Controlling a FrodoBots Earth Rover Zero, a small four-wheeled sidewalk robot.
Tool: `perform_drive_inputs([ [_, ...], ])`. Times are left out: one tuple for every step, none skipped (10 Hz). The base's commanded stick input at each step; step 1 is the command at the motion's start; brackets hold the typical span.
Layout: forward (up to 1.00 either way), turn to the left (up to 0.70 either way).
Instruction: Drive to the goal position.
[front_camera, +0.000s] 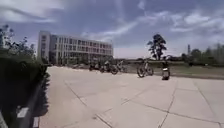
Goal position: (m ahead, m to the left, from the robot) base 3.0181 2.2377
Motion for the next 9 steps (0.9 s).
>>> perform_drive_inputs([
  [0.45, 0.0],
  [0.45, 0.0],
  [0.45, 0.0],
  [0.45, 0.07],
  [0.45, 0.26],
  [0.45, 0.27],
  [0.45, 0.27],
  [0.45, 0.27],
  [0.45, 0.27],
])
